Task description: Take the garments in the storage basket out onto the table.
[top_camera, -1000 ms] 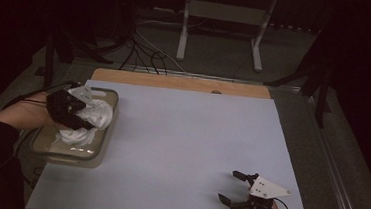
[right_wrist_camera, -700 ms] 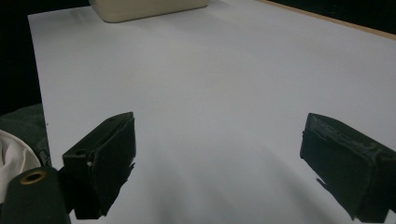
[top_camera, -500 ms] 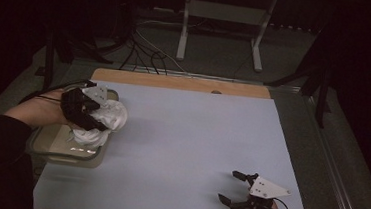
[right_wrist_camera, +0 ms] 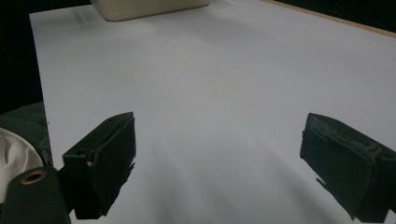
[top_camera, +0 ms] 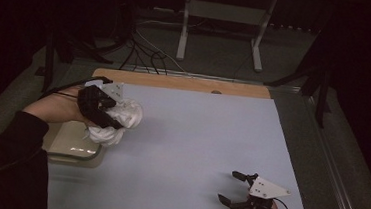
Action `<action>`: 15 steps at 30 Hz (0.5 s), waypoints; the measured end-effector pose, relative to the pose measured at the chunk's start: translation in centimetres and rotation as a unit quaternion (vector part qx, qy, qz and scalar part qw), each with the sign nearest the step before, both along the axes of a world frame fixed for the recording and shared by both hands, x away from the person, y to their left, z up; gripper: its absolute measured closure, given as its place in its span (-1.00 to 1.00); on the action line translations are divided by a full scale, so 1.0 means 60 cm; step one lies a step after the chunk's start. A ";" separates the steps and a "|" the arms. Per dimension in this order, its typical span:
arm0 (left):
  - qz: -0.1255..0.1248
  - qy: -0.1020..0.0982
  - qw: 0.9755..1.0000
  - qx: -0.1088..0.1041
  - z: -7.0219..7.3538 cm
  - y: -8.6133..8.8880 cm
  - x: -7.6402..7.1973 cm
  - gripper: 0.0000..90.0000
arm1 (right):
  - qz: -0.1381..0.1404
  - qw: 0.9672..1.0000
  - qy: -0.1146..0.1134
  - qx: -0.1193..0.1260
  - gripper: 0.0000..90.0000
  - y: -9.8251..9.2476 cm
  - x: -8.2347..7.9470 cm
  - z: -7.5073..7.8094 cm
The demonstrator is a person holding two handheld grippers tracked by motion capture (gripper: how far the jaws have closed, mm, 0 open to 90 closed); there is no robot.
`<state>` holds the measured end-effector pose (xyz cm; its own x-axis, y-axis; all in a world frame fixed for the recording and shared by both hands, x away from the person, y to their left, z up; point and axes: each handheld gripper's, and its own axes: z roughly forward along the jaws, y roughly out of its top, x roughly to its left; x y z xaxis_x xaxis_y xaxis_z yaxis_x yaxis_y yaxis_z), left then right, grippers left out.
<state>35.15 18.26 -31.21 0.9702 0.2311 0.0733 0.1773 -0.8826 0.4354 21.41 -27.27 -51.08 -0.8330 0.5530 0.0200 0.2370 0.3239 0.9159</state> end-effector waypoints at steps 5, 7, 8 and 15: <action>0.006 0.012 1.000 -0.012 0.001 -0.026 0.010 0.34 | 0.000 1.000 -0.002 -0.001 -0.76 0.000 0.000 0.001; 0.011 0.015 1.000 -0.014 0.000 -0.034 0.016 0.34 | 0.000 1.000 -0.005 0.000 -0.76 0.001 0.000 0.002; 0.008 0.014 1.000 -0.012 -0.002 -0.040 0.017 0.34 | 0.000 1.000 -0.005 0.001 -0.76 0.002 0.000 0.002; 0.001 0.019 1.000 -0.023 -0.004 -0.077 0.023 0.33 | -0.002 1.000 -0.006 0.003 -0.76 0.000 0.000 0.002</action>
<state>36.53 13.64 -31.48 0.9716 0.2353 0.0263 0.1961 -0.8619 0.4677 21.43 -27.24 -50.98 -0.8306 0.5568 0.0123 0.2269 0.3181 0.9205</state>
